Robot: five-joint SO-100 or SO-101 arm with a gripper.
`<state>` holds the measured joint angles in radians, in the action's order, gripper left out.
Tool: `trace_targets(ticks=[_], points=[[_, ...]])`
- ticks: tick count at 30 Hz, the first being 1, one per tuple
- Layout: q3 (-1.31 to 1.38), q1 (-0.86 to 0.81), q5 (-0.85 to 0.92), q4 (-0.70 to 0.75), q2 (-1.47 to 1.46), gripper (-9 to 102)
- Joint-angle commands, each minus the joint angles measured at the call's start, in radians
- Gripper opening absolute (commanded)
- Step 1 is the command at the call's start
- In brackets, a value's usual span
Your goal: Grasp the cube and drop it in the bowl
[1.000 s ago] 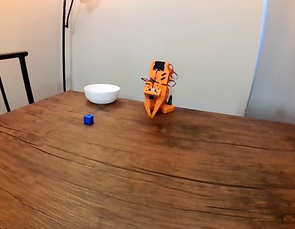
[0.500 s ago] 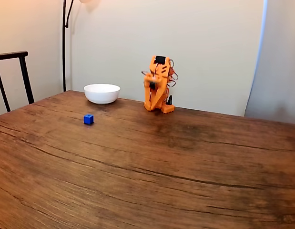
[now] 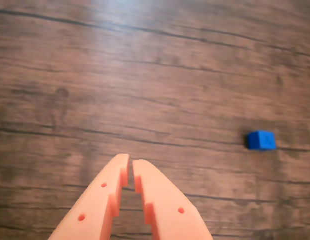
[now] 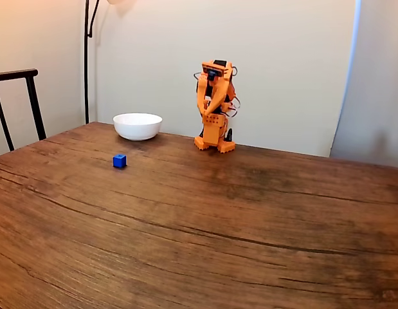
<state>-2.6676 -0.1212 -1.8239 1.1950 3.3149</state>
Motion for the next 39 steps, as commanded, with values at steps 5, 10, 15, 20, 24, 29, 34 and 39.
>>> trace_targets(ticks=[5,10,15,20,24,29,34,39], points=[[0.156,-0.087,-0.002,0.0,-0.015,0],[0.262,-0.141,-0.051,0.0,-0.089,0],[0.388,-0.164,-0.087,0.0,-0.324,0],[0.532,-0.218,-0.109,0.0,-0.554,0],[0.63,-0.291,-0.11,0.002,-0.681,0],[0.732,-0.345,-0.164,0.002,-0.805,0],[0.804,-0.397,-0.166,0.002,-0.905,0],[0.854,-0.46,-0.167,0.002,-0.979,0]])
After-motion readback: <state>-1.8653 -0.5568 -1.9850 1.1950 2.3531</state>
